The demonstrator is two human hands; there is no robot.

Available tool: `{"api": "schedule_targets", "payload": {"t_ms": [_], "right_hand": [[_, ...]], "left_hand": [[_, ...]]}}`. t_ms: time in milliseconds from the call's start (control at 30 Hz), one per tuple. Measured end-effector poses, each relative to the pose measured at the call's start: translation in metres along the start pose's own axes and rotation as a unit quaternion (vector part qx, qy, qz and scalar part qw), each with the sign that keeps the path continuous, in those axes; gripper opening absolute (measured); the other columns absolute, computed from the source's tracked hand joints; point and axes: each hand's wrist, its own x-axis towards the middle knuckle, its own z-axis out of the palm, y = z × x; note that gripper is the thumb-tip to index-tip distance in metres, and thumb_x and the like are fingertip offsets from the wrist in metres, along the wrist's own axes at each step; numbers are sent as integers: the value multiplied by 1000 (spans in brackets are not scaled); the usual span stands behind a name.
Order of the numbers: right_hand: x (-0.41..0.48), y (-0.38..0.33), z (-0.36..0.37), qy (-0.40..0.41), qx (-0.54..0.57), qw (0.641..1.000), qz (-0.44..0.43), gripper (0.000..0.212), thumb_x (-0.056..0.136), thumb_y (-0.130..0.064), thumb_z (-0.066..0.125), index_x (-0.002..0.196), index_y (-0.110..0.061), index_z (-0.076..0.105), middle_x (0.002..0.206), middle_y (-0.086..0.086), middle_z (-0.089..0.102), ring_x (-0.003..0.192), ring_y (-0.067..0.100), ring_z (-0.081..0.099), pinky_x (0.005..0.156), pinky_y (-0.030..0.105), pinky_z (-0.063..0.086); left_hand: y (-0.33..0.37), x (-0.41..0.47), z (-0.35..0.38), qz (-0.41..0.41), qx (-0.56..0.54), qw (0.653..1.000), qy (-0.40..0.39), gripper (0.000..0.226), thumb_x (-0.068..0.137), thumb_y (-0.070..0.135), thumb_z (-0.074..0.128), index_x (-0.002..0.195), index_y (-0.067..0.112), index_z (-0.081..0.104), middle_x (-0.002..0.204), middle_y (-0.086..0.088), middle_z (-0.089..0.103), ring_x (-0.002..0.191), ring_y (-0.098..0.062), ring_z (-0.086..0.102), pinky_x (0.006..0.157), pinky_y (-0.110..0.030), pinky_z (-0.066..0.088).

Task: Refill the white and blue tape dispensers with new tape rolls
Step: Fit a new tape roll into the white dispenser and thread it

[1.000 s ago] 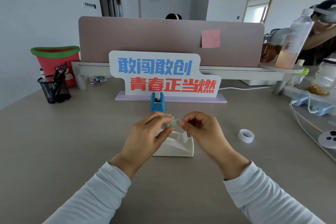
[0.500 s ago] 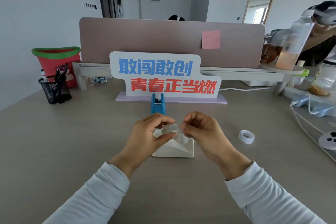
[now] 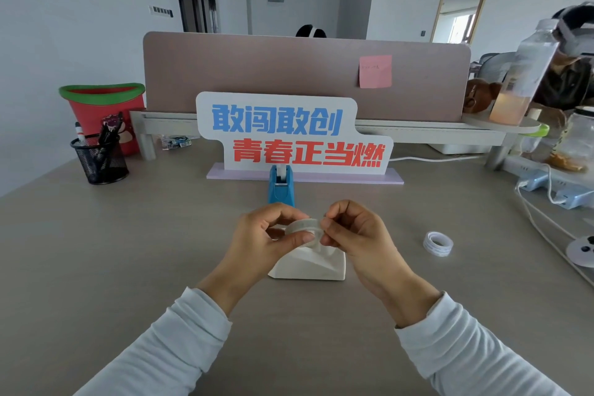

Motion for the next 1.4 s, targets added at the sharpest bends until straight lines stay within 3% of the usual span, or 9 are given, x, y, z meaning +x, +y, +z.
{"api": "schedule_targets", "payload": {"t_ms": [433, 567, 733, 800, 900, 1033, 1167, 1300, 1400], "right_hand": [[-1, 0, 0, -6, 0, 1000, 19, 16, 86, 4, 52, 81, -10, 59, 68, 2, 58, 57, 9, 59, 64, 19, 53], [1, -3, -3, 8, 59, 998, 39, 20, 87, 3, 50, 80, -12, 61, 63, -3, 60, 58, 11, 61, 63, 18, 53], [5, -5, -9, 33, 99, 991, 88, 17, 86, 2, 52, 83, -10, 63, 66, 2, 60, 58, 13, 60, 60, 19, 53], [6, -3, -8, 51, 58, 991, 113, 14, 84, 1, 57, 80, -10, 63, 65, 1, 60, 54, 11, 58, 57, 19, 53], [10, -2, -8, 54, -100, 985, 129, 7, 78, -6, 65, 76, -13, 67, 56, -5, 60, 50, 8, 52, 50, 17, 45], [16, 2, -2, 42, -256, 958, 119, 5, 73, -15, 71, 71, -19, 68, 65, -6, 63, 58, 6, 54, 56, 16, 44], [20, 5, 0, 42, -302, 946, 113, 4, 73, -16, 70, 71, -19, 68, 67, -5, 64, 59, 7, 54, 55, 16, 46], [21, 8, -1, 53, -311, 942, 111, 4, 73, -16, 69, 71, -18, 69, 69, -3, 67, 58, 7, 55, 55, 17, 46], [23, 11, 0, 55, -322, 939, 108, 4, 74, -15, 69, 70, -18, 69, 69, -4, 67, 57, 5, 55, 51, 11, 45]], "left_hand": [[1, 1, -1, 20, 18, 1000, 5, 29, 57, 36, 76, 82, 24, 67, 86, 8, 70, 77, -12, 64, 71, -20, 51], [-1, 5, -3, 48, 51, 998, -6, 39, 57, 41, 79, 91, 33, 63, 100, 17, 65, 88, -5, 61, 78, -14, 48], [-7, 12, -3, 29, 80, 996, -16, 36, 69, 20, 75, 97, 37, 59, 96, 20, 65, 94, -3, 60, 83, -13, 48], [-9, 16, -8, 9, 63, 997, -33, 34, 70, 19, 74, 95, 37, 59, 98, 15, 67, 93, -5, 63, 83, -15, 50], [-9, 22, -18, -19, 50, 996, -66, 29, 69, 19, 76, 89, 32, 61, 88, 8, 70, 84, -5, 65, 77, -13, 50], [-12, 27, -25, -35, 87, 988, -121, 19, 73, 15, 73, 83, 29, 64, 81, 7, 69, 83, -5, 63, 73, -10, 49], [-22, 28, -26, -17, 122, 986, -117, 19, 74, 20, 70, 86, 34, 64, 89, 13, 66, 85, -3, 60, 74, -12, 48], [-32, 28, -25, 14, 162, 981, -107, 20, 77, 22, 67, 96, 23, 67, 91, 16, 61, 85, 2, 56, 71, -9, 44], [-34, 27, -24, 24, 181, 977, -109, 25, 79, 25, 64, 102, 18, 66, 89, 20, 55, 84, 10, 52, 70, -4, 41]]}}
